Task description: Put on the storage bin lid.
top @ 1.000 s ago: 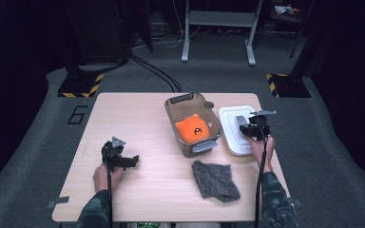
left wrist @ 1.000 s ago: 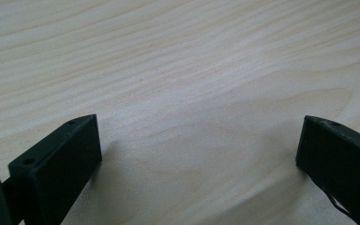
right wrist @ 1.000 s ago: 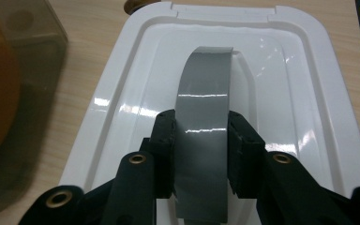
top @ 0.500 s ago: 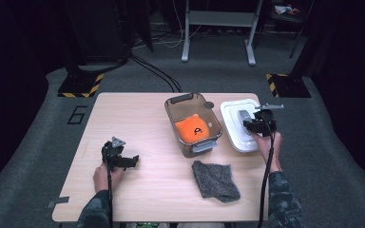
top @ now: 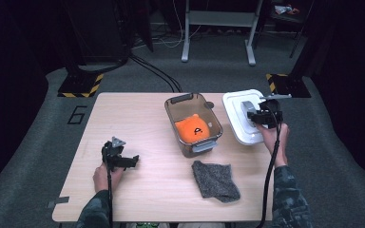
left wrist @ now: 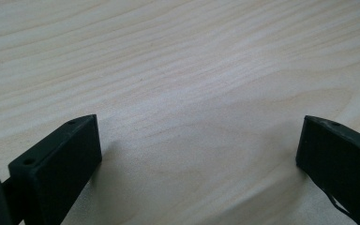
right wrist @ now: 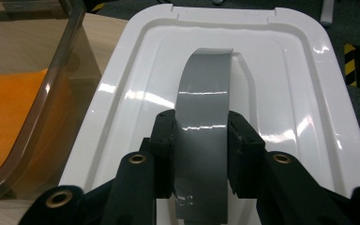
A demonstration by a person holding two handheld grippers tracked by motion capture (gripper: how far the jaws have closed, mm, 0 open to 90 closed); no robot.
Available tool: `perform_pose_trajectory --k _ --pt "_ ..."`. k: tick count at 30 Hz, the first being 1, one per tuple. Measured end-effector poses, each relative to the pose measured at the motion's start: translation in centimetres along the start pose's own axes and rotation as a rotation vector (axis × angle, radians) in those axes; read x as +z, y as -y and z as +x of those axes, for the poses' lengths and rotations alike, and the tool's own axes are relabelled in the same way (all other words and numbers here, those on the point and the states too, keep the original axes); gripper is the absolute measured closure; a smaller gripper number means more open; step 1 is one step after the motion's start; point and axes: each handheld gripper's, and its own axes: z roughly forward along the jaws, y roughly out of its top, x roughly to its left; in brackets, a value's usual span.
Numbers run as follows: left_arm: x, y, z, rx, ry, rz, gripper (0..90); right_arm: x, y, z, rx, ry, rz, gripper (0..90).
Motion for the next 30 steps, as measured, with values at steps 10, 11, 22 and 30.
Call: perform_pose_trajectory --k 10,11,22,30 --pt "0.0 0.0 0.0 0.000 0.000 0.000 0.1 -1.7 -1.6 0.3 -0.011 0.007 -0.012 67.3" --pt "0.0 0.0 0.0 0.000 0.000 0.000 0.1 -1.8 -1.7 0.3 -0.020 0.006 -0.013 67.3" --pt "0.0 0.0 0.0 -0.001 0.000 0.000 0.0 -3.2 -3.7 2.0 -0.037 -0.026 -0.025 67.3" --pt "0.0 0.0 0.0 -0.001 0.000 0.000 0.1 -3.1 -4.7 4.4 -0.049 -0.079 -0.029 67.3"
